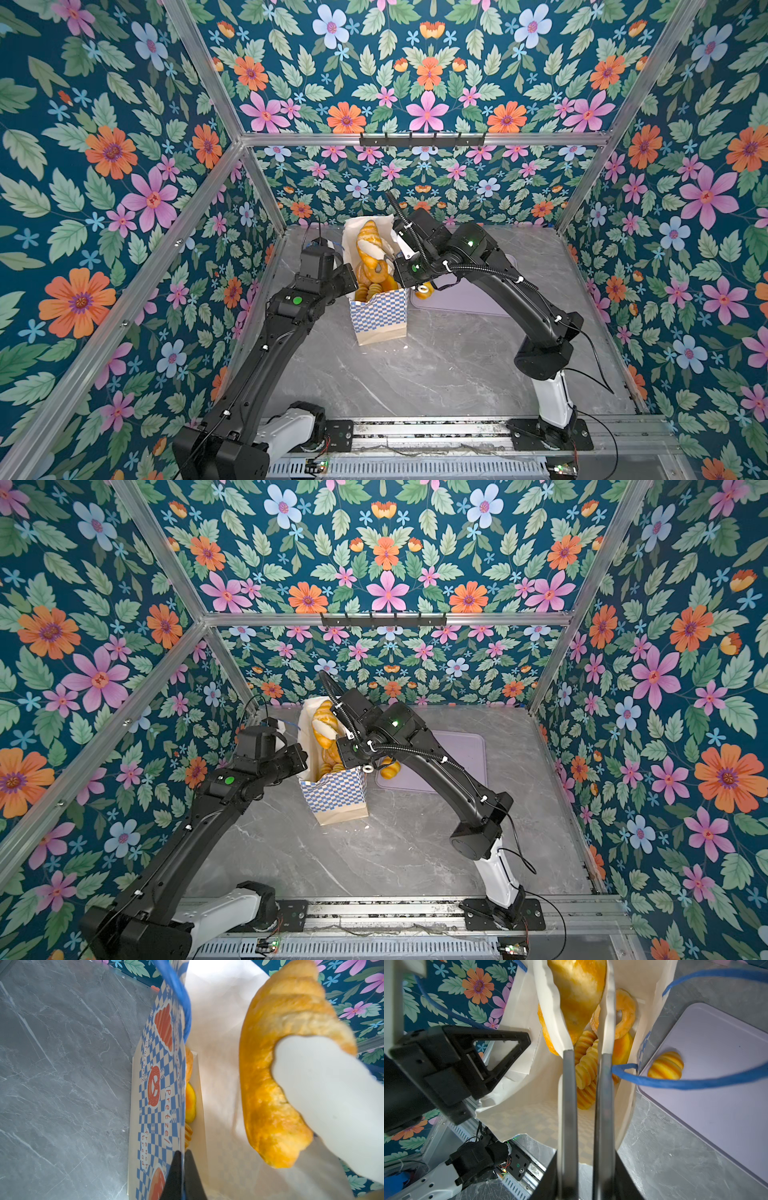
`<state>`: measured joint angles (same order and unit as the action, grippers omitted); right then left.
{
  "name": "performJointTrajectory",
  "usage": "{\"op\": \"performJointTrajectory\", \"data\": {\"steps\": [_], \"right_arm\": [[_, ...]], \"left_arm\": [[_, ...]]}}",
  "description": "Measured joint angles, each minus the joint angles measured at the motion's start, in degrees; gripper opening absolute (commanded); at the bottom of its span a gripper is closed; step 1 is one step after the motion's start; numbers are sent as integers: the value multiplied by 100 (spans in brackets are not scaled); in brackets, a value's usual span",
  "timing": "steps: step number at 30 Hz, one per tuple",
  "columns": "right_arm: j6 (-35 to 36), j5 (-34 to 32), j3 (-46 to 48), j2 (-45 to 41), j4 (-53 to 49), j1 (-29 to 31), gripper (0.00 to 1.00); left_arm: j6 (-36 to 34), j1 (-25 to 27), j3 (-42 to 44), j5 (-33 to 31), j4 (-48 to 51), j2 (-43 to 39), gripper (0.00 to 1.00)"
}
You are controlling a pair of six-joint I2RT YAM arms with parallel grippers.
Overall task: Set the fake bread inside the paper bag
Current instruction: 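Lower the croissant into the bag and open the tongs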
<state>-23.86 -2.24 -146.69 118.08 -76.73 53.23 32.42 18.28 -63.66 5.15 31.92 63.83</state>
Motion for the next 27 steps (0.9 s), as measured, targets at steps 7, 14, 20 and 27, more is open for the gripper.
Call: {"op": "performJointTrajectory", "data": {"steps": [7, 14, 20, 27], "right_arm": [[4, -122, 9, 125, -234, 0, 33], [7, -138, -35, 142, -354, 0, 40], [7, -138, -157, 131, -404, 0, 46], [4, -219, -232, -4, -409, 0, 46]], "left_arm": [[0, 0, 0, 0, 0, 0, 5], [0, 0, 0, -20, 2, 0, 5], [0, 0, 0, -31, 2, 0, 4], [0, 0, 0, -44, 2, 0, 5]]}}
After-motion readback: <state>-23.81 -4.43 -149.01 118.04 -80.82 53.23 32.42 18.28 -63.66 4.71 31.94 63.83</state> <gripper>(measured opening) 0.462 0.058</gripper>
